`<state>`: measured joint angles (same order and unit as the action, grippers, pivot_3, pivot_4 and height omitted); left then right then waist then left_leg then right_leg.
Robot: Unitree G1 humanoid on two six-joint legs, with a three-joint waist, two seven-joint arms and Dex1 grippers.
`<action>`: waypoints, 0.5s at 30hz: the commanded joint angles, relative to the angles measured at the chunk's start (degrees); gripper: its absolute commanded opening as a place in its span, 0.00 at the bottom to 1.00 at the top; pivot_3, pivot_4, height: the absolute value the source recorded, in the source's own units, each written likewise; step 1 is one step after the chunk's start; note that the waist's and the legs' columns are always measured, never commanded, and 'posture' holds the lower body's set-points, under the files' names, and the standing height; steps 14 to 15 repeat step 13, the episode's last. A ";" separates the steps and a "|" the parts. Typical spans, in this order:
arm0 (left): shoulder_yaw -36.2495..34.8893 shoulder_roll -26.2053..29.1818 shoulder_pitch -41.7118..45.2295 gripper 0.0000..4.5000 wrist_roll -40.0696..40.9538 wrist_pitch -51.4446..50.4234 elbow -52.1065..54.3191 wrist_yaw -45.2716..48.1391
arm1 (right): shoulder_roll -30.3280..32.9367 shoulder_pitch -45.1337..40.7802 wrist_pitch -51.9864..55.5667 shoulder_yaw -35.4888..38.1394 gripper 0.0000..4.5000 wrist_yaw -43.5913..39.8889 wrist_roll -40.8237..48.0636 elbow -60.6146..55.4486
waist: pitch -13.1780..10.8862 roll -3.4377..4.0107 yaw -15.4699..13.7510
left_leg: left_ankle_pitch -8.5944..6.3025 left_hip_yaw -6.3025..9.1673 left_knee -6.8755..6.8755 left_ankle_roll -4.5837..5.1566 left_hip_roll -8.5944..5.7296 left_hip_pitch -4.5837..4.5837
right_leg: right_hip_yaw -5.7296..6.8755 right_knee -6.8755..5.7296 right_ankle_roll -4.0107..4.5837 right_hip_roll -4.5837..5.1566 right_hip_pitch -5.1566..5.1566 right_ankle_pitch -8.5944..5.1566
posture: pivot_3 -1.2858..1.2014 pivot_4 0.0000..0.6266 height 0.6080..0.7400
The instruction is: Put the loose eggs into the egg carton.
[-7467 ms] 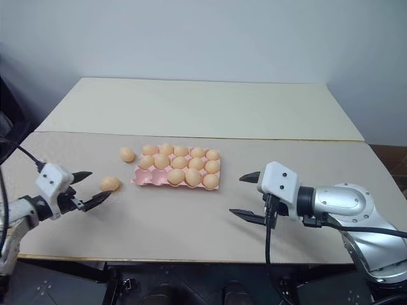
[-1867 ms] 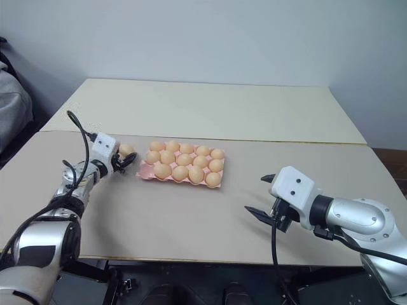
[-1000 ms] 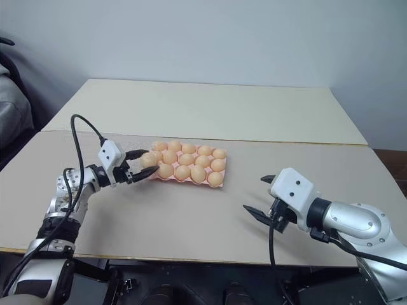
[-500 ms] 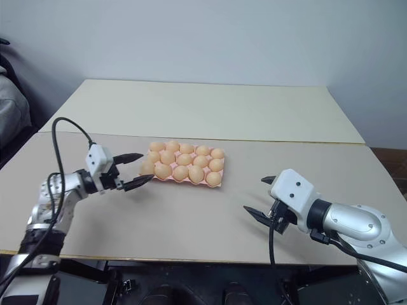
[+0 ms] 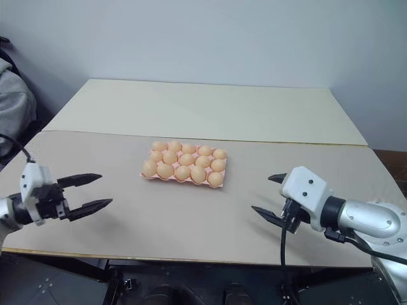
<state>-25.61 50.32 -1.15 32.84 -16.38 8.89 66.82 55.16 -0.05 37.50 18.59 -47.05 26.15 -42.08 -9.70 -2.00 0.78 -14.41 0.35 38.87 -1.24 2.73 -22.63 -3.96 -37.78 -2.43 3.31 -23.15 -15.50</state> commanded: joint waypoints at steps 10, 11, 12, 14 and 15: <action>-10.54 2.74 -5.02 0.92 3.24 -5.49 10.01 -3.45 | 1.08 -4.28 -6.90 -3.70 1.00 -3.96 -1.79 5.93 | 0.00 0.00 0.17 | -0.01 -0.03 -0.07 0.00 0.01 0.01 | -0.02 0.08 0.01 0.00 -0.01 0.00 | 0.52 0.24 1.00; -11.01 2.36 -5.24 0.92 3.46 -6.21 10.68 -4.53 | 1.26 -4.98 -7.28 -4.09 1.00 -4.25 -2.02 6.79 | 0.00 0.00 0.16 | 0.00 -0.03 -0.06 0.00 0.01 0.01 | -0.02 0.07 0.01 0.00 -0.01 0.00 | 0.52 0.24 1.00; -11.30 2.06 -5.46 0.92 3.63 -6.61 11.19 -5.21 | 1.37 -5.58 -7.61 -4.37 1.00 -4.50 -2.21 7.50 | 0.00 0.00 0.16 | 0.00 -0.03 -0.06 0.00 0.01 0.01 | -0.02 0.07 0.01 0.00 -0.01 0.00 | 0.52 0.24 1.00; -11.46 1.95 -5.72 0.92 3.99 -7.18 11.59 -5.64 | 1.44 -6.26 -7.88 -4.68 1.00 -4.74 -2.39 8.16 | 0.00 0.00 0.16 | 0.00 -0.04 -0.06 0.00 0.00 0.02 | -0.02 0.06 0.01 0.00 -0.01 0.01 | 0.52 0.24 1.00; -11.46 1.95 -5.72 0.92 3.99 -7.18 11.59 -5.64 | 1.44 -6.26 -7.88 -4.68 1.00 -4.74 -2.39 8.16 | 0.00 0.00 0.16 | 0.00 -0.04 -0.06 0.00 0.00 0.02 | -0.02 0.06 0.01 0.00 -0.01 0.01 | 0.52 0.24 1.00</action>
